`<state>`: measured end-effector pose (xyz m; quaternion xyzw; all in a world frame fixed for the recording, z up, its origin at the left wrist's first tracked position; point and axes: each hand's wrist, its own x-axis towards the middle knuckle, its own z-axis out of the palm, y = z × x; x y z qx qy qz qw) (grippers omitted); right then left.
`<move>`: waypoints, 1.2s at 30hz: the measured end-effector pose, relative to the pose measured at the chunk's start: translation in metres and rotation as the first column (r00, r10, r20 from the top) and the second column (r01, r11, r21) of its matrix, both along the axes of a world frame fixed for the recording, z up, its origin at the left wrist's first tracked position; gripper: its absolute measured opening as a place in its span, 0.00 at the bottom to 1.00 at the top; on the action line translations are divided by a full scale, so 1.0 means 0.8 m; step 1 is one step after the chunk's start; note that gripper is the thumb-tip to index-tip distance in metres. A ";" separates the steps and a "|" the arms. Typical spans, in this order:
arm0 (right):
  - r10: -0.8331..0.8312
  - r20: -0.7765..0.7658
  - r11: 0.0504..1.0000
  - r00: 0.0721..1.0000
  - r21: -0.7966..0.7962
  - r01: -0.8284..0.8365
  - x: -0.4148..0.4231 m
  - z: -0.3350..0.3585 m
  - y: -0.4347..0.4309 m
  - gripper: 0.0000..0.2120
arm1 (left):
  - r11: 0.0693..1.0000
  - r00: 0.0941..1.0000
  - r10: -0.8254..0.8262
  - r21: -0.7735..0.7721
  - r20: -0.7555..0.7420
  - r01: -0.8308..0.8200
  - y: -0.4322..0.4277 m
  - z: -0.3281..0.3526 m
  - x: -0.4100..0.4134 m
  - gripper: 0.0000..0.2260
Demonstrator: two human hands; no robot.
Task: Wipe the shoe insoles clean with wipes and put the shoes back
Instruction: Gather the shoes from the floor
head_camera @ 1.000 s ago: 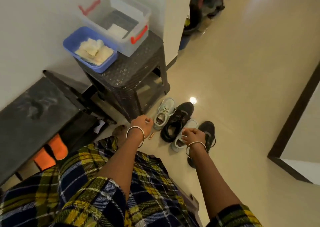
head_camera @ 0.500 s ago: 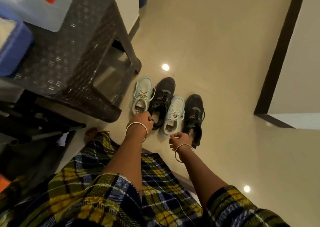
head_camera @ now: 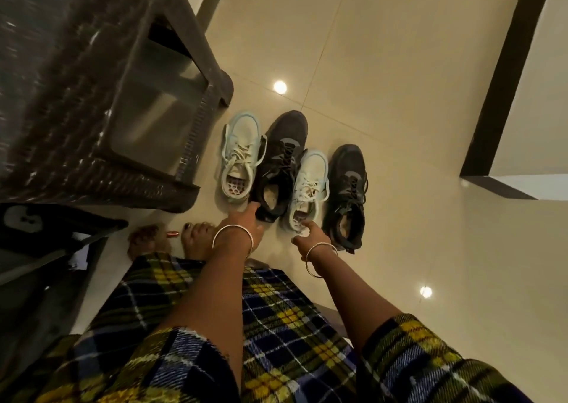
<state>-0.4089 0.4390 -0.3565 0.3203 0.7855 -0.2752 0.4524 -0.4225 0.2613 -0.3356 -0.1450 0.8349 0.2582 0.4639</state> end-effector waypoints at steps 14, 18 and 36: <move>0.134 -0.030 0.980 0.990 0.149 -0.128 0.000 -0.058 0.002 0.19 | 0.939 0.946 -0.325 -0.121 -0.005 0.322 0.045 -0.052 -0.012 0.24; 0.145 -0.083 0.970 0.986 0.210 -0.125 0.004 -0.059 0.001 0.15 | 0.896 0.901 -0.405 -0.266 -0.156 0.356 0.045 -0.033 -0.031 0.21; 0.565 -0.235 0.819 0.791 0.279 -0.502 -0.023 -0.042 -0.092 0.10 | 0.952 0.614 -0.253 -0.307 -0.748 0.018 0.019 0.070 -0.057 0.13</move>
